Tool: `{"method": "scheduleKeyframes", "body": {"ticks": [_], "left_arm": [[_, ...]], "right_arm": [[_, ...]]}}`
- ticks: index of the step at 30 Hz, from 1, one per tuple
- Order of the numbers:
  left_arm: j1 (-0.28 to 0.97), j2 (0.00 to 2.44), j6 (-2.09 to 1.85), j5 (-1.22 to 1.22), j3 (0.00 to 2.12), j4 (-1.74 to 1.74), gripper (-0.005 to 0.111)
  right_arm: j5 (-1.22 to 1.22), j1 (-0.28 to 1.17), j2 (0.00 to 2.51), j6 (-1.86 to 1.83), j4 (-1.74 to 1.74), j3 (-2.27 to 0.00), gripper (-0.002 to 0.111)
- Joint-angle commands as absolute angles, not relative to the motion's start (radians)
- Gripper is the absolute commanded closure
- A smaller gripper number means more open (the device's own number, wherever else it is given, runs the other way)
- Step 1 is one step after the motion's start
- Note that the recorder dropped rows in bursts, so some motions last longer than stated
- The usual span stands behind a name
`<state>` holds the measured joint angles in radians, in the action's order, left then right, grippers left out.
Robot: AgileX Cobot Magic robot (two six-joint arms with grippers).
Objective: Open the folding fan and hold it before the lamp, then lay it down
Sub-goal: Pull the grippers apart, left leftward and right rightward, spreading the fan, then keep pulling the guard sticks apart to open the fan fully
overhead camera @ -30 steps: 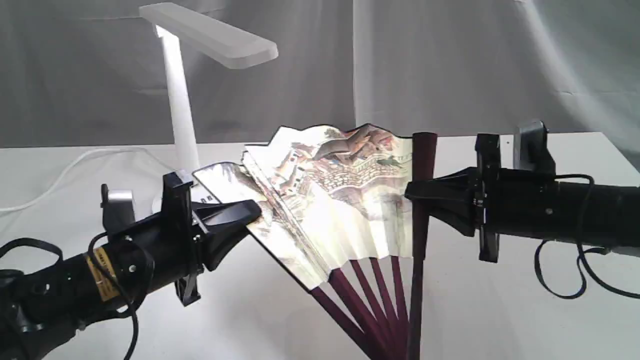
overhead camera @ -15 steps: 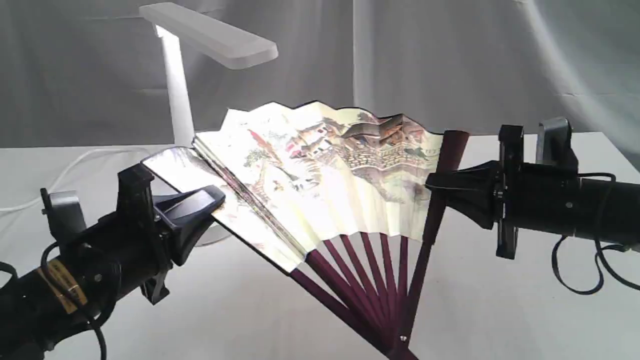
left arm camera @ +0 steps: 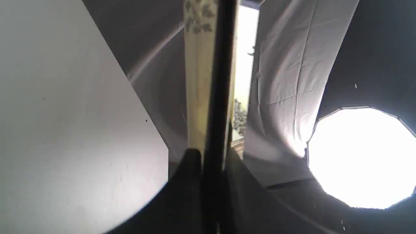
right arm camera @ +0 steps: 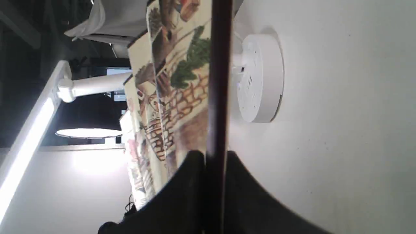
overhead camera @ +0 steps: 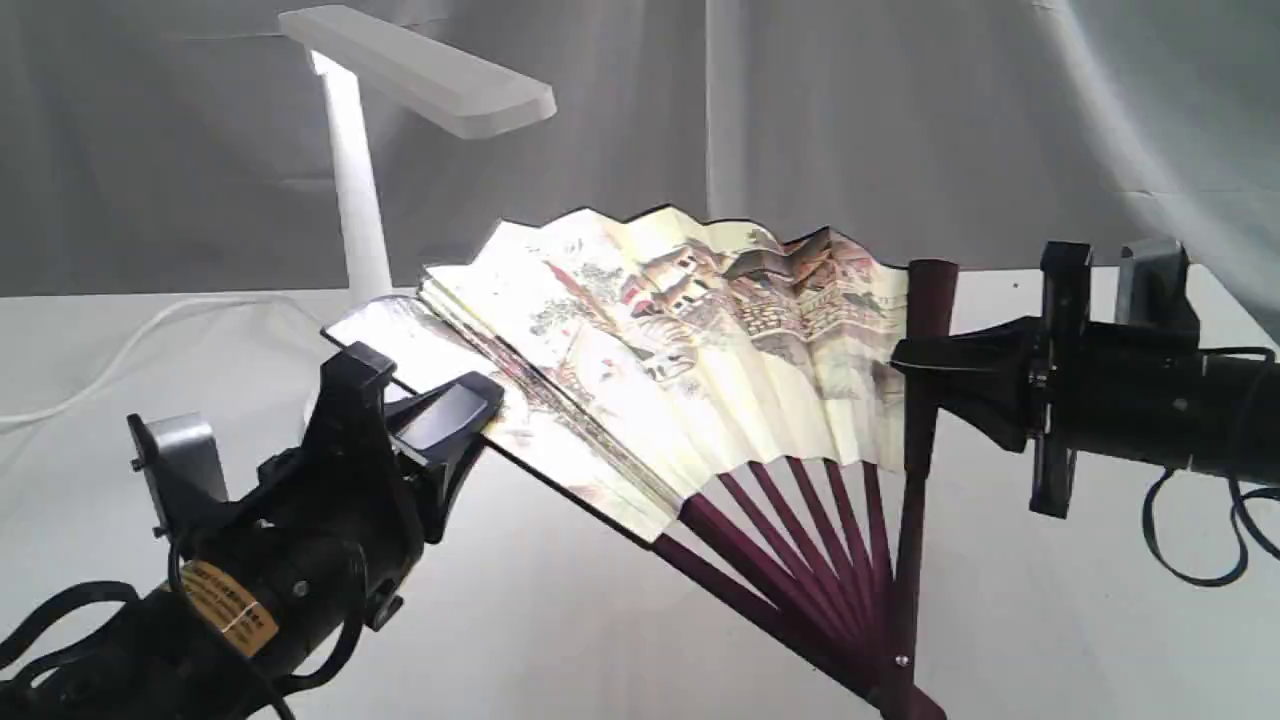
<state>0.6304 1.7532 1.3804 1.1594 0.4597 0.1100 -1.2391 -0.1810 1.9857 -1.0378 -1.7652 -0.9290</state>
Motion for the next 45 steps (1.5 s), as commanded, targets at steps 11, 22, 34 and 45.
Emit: {"method": "scheduleKeyframes", "body": {"ticks": [11, 22, 34, 45], "left_arm": [[0.679, 1.734, 1.381, 1.221, 0.465, 0.417, 0.107], [0.679, 1.734, 1.383, 1.221, 0.465, 0.495, 0.107], [0.679, 1.734, 1.408, 1.221, 0.410, 0.593, 0.107], [0.748, 1.714, 1.429, 1.221, 0.407, 0.676, 0.107]], "right_arm": [[-1.221, -0.266, 1.985, -1.012, -1.744, -0.934, 0.108], [-1.221, -0.365, 1.985, -0.991, -1.744, -0.934, 0.108], [-1.221, -0.411, 1.985, -0.991, -1.744, -0.934, 0.108], [-1.221, -0.411, 1.985, -0.986, -1.744, -0.934, 0.108]]}}
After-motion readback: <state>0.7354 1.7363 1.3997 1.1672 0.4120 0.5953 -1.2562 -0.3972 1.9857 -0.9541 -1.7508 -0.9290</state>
